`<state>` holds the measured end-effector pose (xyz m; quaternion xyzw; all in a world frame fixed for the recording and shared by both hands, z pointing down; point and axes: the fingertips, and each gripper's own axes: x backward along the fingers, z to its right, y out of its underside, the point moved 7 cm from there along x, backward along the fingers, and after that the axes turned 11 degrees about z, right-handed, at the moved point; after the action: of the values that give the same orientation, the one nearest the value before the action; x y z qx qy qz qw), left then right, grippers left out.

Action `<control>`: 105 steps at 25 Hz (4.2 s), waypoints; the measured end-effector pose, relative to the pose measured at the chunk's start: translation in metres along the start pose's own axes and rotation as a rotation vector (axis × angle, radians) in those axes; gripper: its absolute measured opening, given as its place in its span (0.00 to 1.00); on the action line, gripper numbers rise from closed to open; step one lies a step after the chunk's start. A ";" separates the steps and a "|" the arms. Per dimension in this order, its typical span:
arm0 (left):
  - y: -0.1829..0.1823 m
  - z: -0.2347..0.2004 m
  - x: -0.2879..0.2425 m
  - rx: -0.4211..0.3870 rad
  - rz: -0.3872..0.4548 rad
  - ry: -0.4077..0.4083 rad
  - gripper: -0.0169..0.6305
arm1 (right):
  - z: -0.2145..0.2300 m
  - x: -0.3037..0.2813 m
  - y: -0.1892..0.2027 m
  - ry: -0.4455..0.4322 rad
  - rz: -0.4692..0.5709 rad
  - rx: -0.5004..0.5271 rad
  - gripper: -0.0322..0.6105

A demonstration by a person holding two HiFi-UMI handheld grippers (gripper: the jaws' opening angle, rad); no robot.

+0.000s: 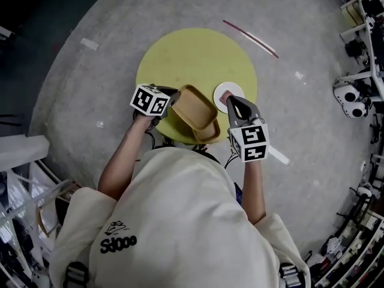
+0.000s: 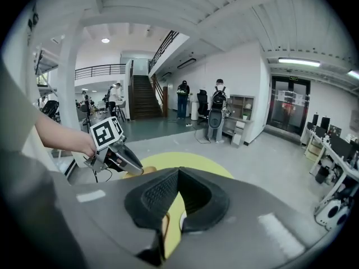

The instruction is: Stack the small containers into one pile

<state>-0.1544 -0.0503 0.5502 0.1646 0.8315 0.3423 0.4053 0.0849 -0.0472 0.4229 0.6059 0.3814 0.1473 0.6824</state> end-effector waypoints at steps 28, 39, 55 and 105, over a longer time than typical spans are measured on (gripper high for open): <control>0.023 0.066 -0.109 -0.399 -0.249 0.094 0.06 | 0.023 0.092 0.071 0.199 -0.142 -0.184 0.06; 0.047 0.056 -0.104 -0.402 -0.211 0.043 0.12 | 0.023 0.094 0.075 0.175 -0.153 -0.183 0.06; 0.055 0.050 -0.106 -0.439 -0.180 0.035 0.07 | 0.013 0.081 0.079 0.135 -0.153 -0.172 0.06; -0.238 0.152 0.180 -0.758 0.838 -0.182 0.04 | 0.023 0.041 -0.193 0.027 0.459 0.292 0.06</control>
<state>-0.1449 -0.0539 0.2149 0.3523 0.4760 0.7325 0.3357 0.0778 -0.0791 0.2266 0.7666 0.2605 0.2495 0.5313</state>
